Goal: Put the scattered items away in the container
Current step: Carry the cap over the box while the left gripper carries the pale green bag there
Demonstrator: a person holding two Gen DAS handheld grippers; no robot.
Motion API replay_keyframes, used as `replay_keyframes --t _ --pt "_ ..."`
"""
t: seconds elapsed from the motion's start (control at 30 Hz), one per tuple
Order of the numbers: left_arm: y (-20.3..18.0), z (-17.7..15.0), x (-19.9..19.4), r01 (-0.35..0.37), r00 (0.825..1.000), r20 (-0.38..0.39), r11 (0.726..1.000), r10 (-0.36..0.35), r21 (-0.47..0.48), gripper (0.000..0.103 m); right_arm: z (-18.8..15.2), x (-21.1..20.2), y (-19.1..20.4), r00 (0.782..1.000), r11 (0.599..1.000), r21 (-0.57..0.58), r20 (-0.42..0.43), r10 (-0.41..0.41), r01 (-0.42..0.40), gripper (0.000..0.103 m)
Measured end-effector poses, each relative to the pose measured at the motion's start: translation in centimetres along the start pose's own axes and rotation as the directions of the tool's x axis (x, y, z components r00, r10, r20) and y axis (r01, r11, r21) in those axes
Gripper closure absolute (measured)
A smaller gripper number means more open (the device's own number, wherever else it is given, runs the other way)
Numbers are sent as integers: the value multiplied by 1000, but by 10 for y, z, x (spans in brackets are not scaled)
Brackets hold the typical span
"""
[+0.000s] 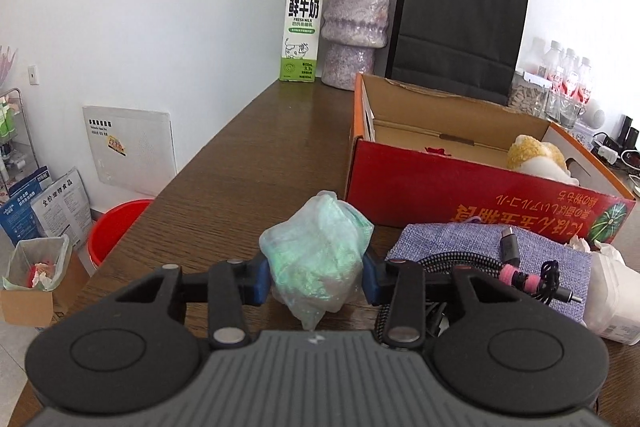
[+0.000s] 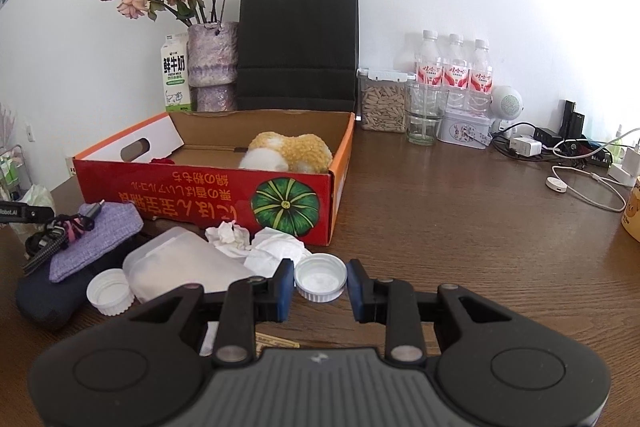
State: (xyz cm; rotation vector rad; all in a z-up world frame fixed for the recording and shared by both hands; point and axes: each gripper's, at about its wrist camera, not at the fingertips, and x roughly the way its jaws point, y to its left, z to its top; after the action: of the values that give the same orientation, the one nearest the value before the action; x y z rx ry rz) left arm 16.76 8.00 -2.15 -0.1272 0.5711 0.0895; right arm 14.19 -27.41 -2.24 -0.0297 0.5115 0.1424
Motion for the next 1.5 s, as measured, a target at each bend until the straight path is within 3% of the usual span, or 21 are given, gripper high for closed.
replay_keyframes --t 0.5,0.9,1.2,1.37,1.5 --pt "-13 18 -35 29 993 117 999 -32 25 60 17 -11 10 998 1000 -17 65 18 -17 76" --pt "-49 47 -37 97 976 188 994 -105 56 60 65 -3 47 982 995 -53 166 94 -86 76" --pt "-83 78 -9 132 961 236 990 -142 56 60 104 33 79 969 993 -48 215 118 -110 76" --pt "-100 96 29 101 966 234 993 -111 53 60 121 72 84 972 995 -13 215 99 -98 76" --pt "-105 90 60 65 977 200 994 -81 88 60 114 100 81 982 996 4 171 83 -84 76"
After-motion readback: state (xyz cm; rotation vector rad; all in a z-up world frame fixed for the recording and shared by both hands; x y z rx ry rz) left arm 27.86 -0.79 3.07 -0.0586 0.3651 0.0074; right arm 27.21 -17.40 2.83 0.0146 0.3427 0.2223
